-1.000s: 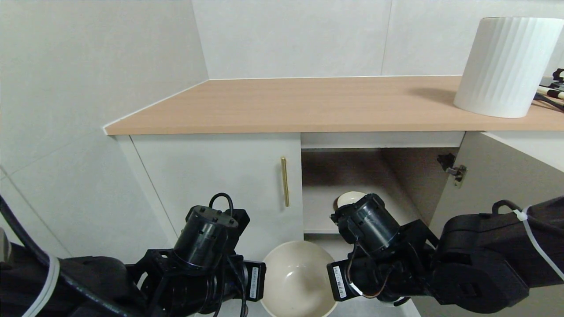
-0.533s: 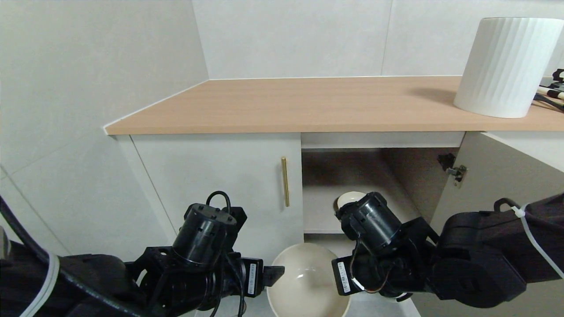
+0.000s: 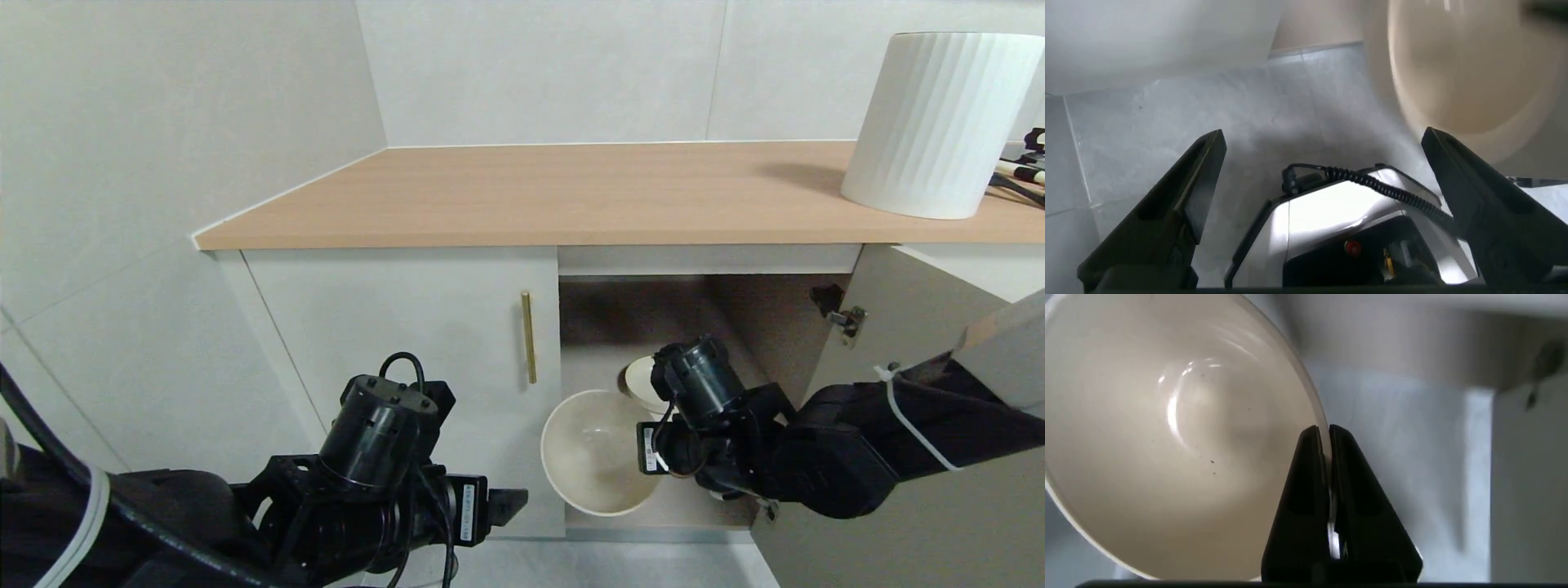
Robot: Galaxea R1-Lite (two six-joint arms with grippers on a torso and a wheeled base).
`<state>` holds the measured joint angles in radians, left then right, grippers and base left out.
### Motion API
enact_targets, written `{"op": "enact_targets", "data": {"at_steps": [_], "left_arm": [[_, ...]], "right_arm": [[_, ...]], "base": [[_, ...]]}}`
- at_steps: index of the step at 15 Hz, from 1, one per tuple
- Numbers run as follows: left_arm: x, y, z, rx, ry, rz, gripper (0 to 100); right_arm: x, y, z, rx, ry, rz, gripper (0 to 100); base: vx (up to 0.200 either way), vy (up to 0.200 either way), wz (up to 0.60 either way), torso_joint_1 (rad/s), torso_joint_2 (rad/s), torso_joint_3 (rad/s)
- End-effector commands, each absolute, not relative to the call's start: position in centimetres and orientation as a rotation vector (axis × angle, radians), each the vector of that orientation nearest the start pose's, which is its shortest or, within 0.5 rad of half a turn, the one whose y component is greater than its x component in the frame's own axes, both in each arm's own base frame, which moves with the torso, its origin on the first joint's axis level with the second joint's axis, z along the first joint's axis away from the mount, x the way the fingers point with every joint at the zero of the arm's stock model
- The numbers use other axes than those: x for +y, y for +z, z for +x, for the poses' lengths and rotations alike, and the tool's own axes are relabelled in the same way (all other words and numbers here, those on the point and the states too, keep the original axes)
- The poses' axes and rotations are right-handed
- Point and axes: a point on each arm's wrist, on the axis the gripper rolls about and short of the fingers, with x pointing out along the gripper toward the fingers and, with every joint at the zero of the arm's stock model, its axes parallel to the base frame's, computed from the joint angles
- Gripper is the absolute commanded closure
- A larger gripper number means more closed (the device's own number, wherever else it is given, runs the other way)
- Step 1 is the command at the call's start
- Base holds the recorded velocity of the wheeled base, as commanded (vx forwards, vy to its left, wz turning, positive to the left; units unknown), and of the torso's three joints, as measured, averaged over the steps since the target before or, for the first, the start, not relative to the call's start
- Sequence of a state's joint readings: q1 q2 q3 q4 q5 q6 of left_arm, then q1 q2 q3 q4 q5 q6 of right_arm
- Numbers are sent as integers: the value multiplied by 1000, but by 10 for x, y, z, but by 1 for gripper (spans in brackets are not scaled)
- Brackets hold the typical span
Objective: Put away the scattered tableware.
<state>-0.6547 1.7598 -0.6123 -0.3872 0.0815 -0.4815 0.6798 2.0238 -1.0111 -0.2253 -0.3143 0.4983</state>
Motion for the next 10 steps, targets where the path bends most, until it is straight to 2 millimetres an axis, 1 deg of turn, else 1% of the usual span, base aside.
{"op": "enact_targets", "data": {"at_steps": [1,3,4,5,6,7,8,10], "left_arm": [[-164,96,216,827,-357,-171,0],[-164,96,216,827,-357,-171,0],[-164,96,216,826,-358,-172,0],[-164,96,216,826,-358,-172,0],[-164,96,216,827,-357,-171,0],[-164,96,216,827,-357,-171,0],[-164,96,216,825,-356,-171,0],[-164,96,216,827,-357,-171,0]], "right_arm": [[206,68,308,757,77,109,100],[195,63,327,693,45,163,100],[195,63,328,690,44,165,100],[185,58,344,622,18,212,100],[183,56,347,612,14,220,100],[175,52,357,582,-8,241,100],[172,52,363,569,-21,254,100],[162,50,380,545,-67,280,100]], "base": [[0,0,0,0,0,0],[0,0,0,0,0,0],[0,0,0,0,0,0],[0,0,0,0,0,0],[0,0,0,0,0,0],[0,0,0,0,0,0],[0,0,0,0,0,0],[0,0,0,0,0,0]]}}
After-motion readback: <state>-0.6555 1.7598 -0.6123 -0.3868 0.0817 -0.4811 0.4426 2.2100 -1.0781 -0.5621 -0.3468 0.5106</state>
